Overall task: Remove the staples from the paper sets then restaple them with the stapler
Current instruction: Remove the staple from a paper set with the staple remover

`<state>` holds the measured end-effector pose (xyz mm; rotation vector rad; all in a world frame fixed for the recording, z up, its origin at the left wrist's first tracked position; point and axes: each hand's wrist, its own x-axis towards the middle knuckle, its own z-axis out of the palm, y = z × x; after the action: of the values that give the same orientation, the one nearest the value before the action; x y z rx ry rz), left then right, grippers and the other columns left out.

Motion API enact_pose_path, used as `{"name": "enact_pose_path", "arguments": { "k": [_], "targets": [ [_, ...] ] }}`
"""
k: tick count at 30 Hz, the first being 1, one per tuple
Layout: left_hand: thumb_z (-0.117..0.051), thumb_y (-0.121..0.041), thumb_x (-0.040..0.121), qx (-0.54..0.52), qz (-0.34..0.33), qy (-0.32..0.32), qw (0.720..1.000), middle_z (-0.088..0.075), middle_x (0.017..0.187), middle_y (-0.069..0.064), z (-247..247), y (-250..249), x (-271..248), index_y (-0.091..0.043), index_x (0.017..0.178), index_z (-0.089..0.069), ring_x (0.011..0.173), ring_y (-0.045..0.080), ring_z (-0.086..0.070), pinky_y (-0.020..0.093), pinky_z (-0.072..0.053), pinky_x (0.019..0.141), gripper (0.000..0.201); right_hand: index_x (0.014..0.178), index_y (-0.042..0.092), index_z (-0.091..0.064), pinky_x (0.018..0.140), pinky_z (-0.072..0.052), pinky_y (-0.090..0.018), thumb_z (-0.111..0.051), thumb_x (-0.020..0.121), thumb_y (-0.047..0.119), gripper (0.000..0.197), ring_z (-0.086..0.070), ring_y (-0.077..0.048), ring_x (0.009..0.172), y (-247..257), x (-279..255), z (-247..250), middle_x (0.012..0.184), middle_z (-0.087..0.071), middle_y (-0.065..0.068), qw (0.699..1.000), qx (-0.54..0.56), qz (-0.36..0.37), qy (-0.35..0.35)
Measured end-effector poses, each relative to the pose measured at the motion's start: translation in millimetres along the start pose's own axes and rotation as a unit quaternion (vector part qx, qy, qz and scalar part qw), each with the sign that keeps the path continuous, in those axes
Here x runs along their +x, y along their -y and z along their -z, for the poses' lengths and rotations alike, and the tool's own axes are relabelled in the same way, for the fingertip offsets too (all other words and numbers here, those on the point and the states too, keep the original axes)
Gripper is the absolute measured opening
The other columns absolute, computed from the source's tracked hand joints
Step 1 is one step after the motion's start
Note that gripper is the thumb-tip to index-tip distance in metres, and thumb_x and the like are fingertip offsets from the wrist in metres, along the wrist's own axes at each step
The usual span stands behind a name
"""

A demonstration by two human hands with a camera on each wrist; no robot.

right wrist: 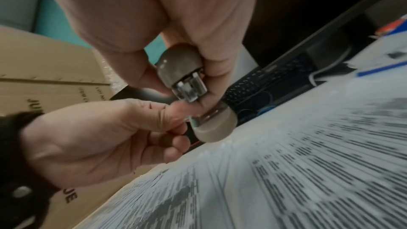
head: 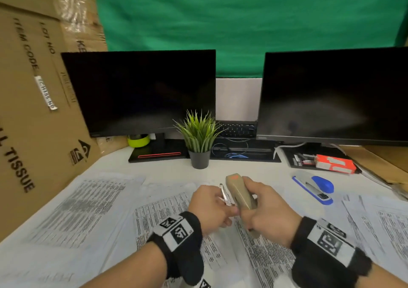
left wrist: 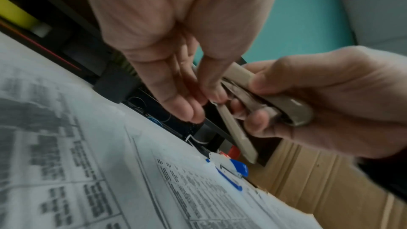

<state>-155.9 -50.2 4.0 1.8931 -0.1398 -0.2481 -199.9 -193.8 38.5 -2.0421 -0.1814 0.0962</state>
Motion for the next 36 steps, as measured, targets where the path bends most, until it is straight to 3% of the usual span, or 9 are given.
{"name": "enact_pose_path", "arguments": {
  "k": [3, 7, 12, 18, 20, 24, 26, 30, 36],
  "targets": [
    [-0.062, 0.009, 0.085, -0.057, 0.008, -0.066, 0.996, -0.055, 0.054, 0.008, 17, 3, -18, -0.005, 0.08, -0.049, 0.055, 0.026, -0.058, 0.038, -0.054, 0.06, 0.02, 0.109, 0.011, -0.048, 0.043, -0.037, -0.008, -0.056, 0.082, 0.0, 0.031, -0.051, -0.007, 0.065, 14, 6, -24, 0.094, -0.049, -0.006, 0.998, -0.048, 0.029, -0.002],
    [-0.047, 0.012, 0.088, -0.068, 0.003, -0.142, 0.988, -0.046, 0.055, 0.004, 41, 7, -37, -0.009, 0.069, -0.04, 0.049, 0.022, -0.048, 0.035, -0.048, 0.054, 0.03, 0.117, 0.014, -0.041, 0.046, -0.039, -0.007, -0.055, 0.087, 0.006, 0.034, -0.049, -0.007, 0.073, 36, 11, -58, 0.103, -0.04, -0.001, 0.992, -0.105, 0.065, -0.003],
    [-0.047, 0.009, 0.09, -0.05, 0.018, -0.222, 0.974, -0.043, 0.054, 0.005, 72, 14, -60, -0.01, 0.057, -0.042, 0.038, 0.009, -0.041, 0.016, -0.035, 0.035, 0.039, 0.138, 0.009, -0.031, 0.072, -0.045, -0.014, -0.052, 0.084, 0.007, 0.058, -0.049, -0.015, 0.092, 62, 11, -98, 0.112, -0.034, -0.003, 0.979, -0.17, 0.107, 0.013],
    [-0.045, 0.005, 0.089, -0.026, 0.059, -0.304, 0.95, -0.051, 0.057, 0.009, 113, 34, -81, -0.009, 0.059, -0.052, 0.045, 0.019, -0.048, 0.024, -0.04, 0.047, 0.033, 0.108, 0.021, -0.036, 0.068, -0.037, -0.017, -0.053, 0.083, 0.004, 0.034, -0.045, -0.017, 0.082, 95, 5, -139, 0.102, -0.032, -0.002, 0.964, -0.204, 0.153, 0.079],
    [-0.038, 0.011, 0.088, -0.036, 0.075, -0.312, 0.947, -0.054, 0.055, 0.014, 136, 36, -92, 0.0, 0.071, -0.057, 0.038, 0.019, -0.052, 0.028, -0.048, 0.041, 0.028, 0.116, 0.017, -0.04, 0.071, -0.038, -0.02, -0.054, 0.083, 0.006, 0.037, -0.045, -0.018, 0.085, 96, 3, -153, 0.104, -0.033, -0.002, 0.958, -0.214, 0.158, 0.105],
    [-0.042, 0.006, 0.089, 0.123, 0.13, -0.301, 0.937, -0.061, 0.066, 0.015, 201, 58, -127, -0.001, 0.079, -0.06, 0.049, 0.027, -0.062, 0.036, -0.055, 0.055, 0.021, 0.131, 0.016, -0.037, 0.068, -0.04, -0.019, -0.053, 0.087, 0.011, 0.047, -0.047, -0.017, 0.089, 88, -5, -171, 0.11, -0.036, 0.0, 0.951, -0.225, 0.153, 0.149],
    [-0.049, 0.004, 0.087, 0.255, 0.213, -0.249, 0.91, -0.067, 0.075, 0.013, 231, 74, -150, -0.001, 0.082, -0.063, 0.065, 0.031, -0.069, 0.03, -0.051, 0.052, 0.016, 0.133, 0.018, -0.036, 0.06, -0.038, -0.012, -0.053, 0.089, 0.012, 0.047, -0.047, -0.011, 0.082, 83, -4, -173, 0.108, -0.036, 0.001, 0.95, -0.221, 0.148, 0.166],
    [-0.04, 0.003, 0.088, 0.372, 0.309, -0.14, 0.864, -0.07, 0.08, 0.02, 269, 108, -185, 0.001, 0.087, -0.061, 0.057, 0.029, -0.061, 0.025, -0.046, 0.045, 0.021, 0.135, 0.017, -0.037, 0.058, -0.04, -0.017, -0.054, 0.087, 0.014, 0.051, -0.049, -0.014, 0.079, 72, 4, -182, 0.108, -0.037, 0.0, 0.956, -0.206, 0.112, 0.176],
    [-0.062, -0.021, 0.091, 0.475, 0.373, -0.094, 0.792, -0.075, 0.097, 0.011, 290, 139, -201, -0.002, 0.102, -0.07, 0.067, 0.017, -0.061, 0.018, -0.046, 0.054, 0.023, 0.116, 0.023, -0.044, 0.048, -0.044, -0.016, -0.056, 0.085, 0.011, 0.035, -0.052, -0.016, 0.069, 58, 5, -188, 0.107, -0.039, -0.004, 0.961, -0.166, 0.091, 0.201]
  ]
}}
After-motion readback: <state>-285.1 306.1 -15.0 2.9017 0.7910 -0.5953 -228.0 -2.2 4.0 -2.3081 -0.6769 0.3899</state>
